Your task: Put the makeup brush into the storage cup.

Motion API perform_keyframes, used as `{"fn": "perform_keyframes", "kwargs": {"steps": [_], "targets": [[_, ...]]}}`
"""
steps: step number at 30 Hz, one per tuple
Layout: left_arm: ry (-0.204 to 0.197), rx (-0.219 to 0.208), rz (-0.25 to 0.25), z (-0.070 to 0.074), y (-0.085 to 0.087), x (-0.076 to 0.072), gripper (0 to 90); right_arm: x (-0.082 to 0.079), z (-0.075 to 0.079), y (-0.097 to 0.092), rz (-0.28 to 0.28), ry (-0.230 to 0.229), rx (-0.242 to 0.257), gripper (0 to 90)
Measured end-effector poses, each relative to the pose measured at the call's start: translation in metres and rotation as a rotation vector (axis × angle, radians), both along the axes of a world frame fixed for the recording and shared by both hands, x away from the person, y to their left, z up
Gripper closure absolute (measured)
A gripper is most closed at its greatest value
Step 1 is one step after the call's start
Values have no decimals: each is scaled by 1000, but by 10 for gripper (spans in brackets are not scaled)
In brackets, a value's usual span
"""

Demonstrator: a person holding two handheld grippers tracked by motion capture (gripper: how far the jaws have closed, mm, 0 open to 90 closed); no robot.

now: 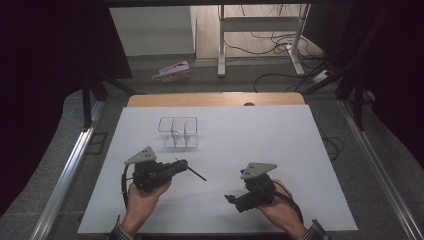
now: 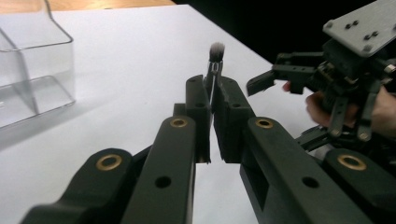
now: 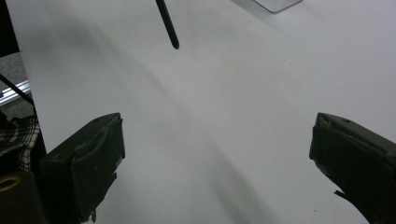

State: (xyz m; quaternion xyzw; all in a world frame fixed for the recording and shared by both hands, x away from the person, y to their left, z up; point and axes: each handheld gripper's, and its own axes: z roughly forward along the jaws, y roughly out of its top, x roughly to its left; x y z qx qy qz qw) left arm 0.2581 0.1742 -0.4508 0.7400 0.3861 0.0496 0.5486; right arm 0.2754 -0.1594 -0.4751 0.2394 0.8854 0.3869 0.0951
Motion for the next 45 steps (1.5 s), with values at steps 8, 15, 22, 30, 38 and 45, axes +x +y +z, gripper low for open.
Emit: {"fn": "perform_keyframes", "kwargs": {"steps": [8,15,22,30,38,45], "targets": [[-1,35,29,0,9,1,852,4,-1,-10,-26,26,-9,14],[-11,87,59,1,15,0,852,6,-1,-17,-42,32,-11,14],[-13,136,84,1,19,0,852,6,0,-23,-56,33,-14,11],[-23,175,114,2,25,0,852,8,0,-34,-88,44,-17,6],[-35,212,140,3,30,0,852,6,0,-40,-111,25,-48,0],[-42,233,157,4,33,0,852,5,-1,-49,-135,20,-58,0]]}}
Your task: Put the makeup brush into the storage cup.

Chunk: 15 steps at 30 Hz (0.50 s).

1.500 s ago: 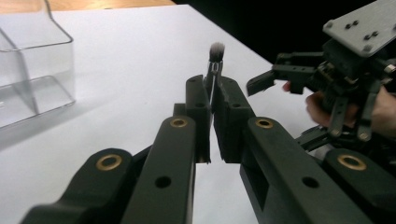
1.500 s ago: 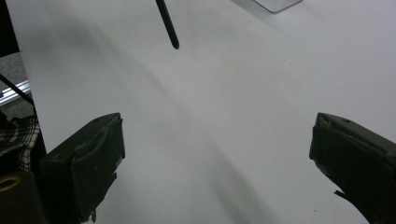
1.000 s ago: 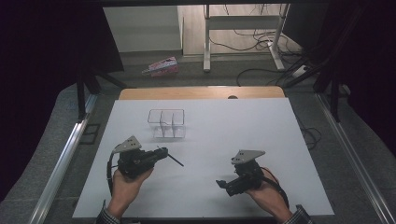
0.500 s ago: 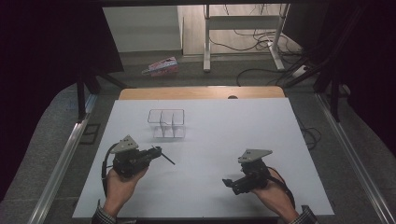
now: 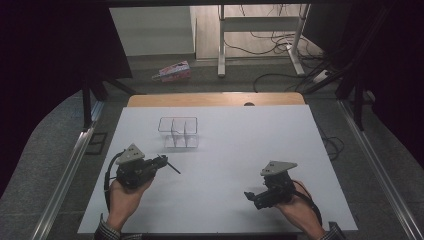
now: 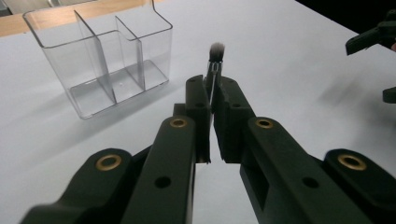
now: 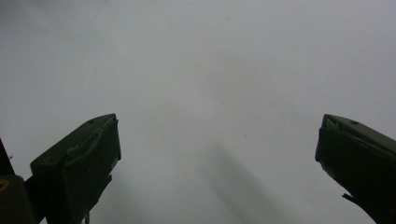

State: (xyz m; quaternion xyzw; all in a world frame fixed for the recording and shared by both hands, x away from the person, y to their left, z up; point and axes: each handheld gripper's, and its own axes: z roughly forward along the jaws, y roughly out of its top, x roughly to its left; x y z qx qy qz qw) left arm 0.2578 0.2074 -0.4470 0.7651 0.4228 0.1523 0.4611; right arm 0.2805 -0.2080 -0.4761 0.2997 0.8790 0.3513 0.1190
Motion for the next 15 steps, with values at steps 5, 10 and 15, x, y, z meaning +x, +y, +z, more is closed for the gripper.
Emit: {"fn": "perform_keyframes", "kwargs": {"steps": [5,10,15], "targets": [[-5,20,9,1,0,0,852,-1,-1,-6,-11,4,-3,0],[-7,36,21,1,2,1,852,-3,-1,-11,-20,0,-8,0],[-7,58,34,2,2,1,852,-4,-1,-17,-27,-2,-6,0]]}}
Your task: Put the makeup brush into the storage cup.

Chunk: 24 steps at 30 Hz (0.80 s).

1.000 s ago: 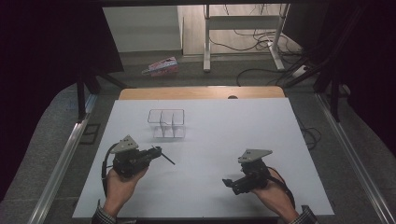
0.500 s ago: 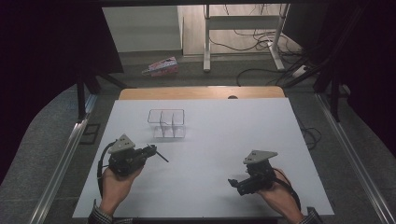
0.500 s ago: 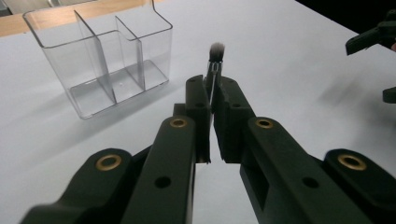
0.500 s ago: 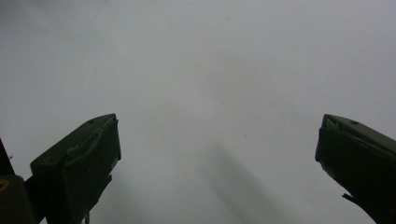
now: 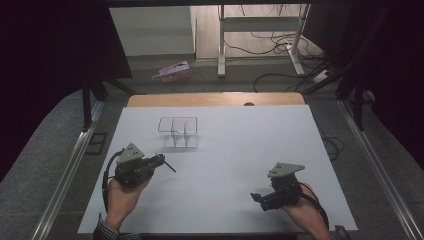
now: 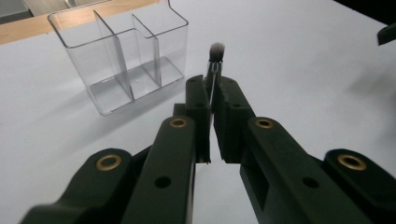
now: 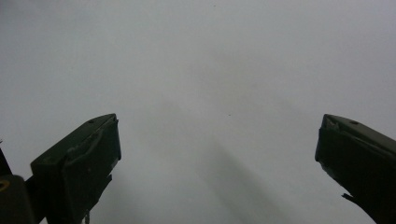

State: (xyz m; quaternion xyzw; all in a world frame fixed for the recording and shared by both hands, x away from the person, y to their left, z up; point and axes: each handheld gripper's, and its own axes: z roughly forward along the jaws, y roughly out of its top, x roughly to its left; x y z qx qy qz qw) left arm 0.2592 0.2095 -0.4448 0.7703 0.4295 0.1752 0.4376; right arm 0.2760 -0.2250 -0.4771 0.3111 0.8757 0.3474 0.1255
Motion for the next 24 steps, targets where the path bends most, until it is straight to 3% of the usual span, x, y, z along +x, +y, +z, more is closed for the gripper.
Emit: {"fn": "perform_keyframes", "kwargs": {"steps": [13,24], "targets": [[-5,48,29,4,3,6,852,-5,-1,-16,-32,0,0,0],[-5,57,46,8,9,15,852,-8,-1,-35,-97,7,10,6]]}}
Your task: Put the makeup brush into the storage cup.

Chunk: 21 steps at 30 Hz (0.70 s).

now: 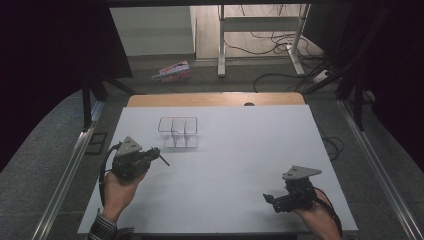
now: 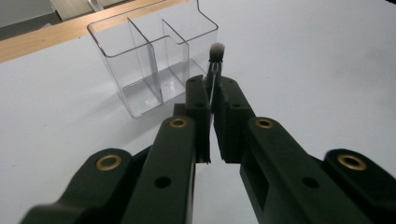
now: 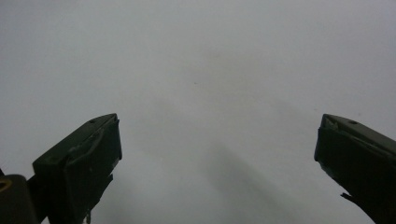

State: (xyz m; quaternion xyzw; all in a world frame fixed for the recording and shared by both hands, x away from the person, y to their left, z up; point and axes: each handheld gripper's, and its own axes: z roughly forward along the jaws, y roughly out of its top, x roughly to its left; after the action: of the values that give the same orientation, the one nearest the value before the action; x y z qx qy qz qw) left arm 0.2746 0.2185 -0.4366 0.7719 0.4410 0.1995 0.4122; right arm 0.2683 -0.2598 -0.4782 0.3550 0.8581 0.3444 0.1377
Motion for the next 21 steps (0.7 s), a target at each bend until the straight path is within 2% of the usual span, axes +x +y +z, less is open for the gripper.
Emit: {"fn": "perform_keyframes", "kwargs": {"steps": [4,21], "targets": [[0,5,3,2,1,5,852,0,-1,-5,-19,5,2,6],[-9,20,26,25,10,27,852,-3,-3,-14,-20,16,-22,7]]}}
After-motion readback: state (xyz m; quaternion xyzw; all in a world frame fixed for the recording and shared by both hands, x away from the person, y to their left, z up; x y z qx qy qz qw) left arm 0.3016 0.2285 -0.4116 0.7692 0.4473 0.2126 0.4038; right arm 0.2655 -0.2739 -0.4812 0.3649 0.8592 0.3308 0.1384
